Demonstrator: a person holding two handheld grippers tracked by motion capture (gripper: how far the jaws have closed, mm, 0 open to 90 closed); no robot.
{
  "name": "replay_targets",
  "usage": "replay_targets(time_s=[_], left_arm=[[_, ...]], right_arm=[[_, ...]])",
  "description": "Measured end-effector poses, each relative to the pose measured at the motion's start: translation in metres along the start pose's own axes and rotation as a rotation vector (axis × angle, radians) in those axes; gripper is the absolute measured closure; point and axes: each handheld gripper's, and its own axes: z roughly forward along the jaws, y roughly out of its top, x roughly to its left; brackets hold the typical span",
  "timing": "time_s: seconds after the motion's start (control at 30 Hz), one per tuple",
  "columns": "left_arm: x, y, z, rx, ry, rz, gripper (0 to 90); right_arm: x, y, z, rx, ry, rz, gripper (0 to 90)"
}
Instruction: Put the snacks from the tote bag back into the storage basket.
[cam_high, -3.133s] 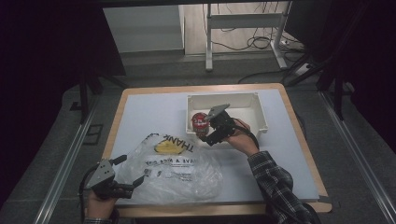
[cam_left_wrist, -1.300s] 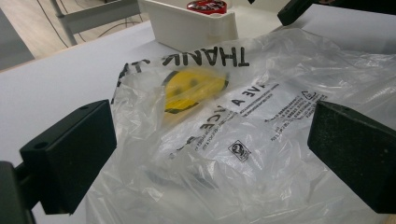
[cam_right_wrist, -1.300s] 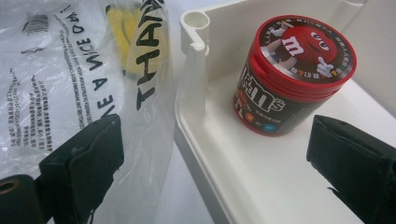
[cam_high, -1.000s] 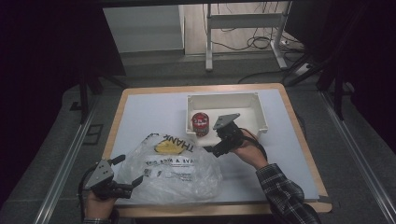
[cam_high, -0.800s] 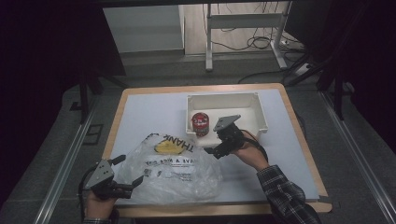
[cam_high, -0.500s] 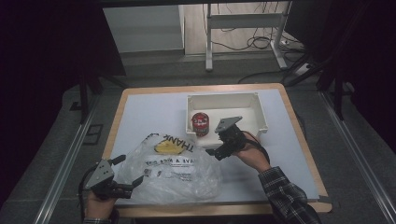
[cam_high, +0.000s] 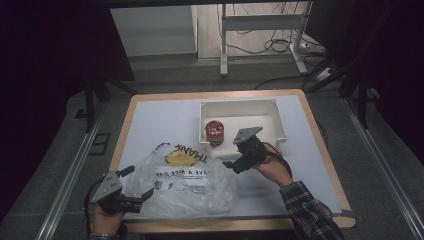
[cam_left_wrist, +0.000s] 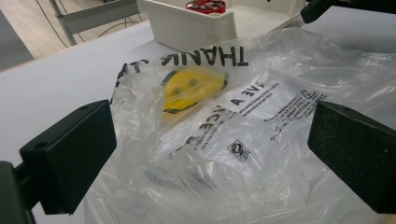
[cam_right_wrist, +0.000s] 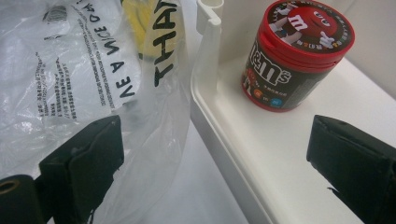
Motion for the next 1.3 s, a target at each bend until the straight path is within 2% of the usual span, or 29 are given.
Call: replay_targets(time_s=[1.3], left_arm=[[0.000,0.000,0.000,-0.001,0.003,0.001,1.1]], right_arm=[[0.007,-0.016,-0.014,0.013,-0.025,0.001,4.3]])
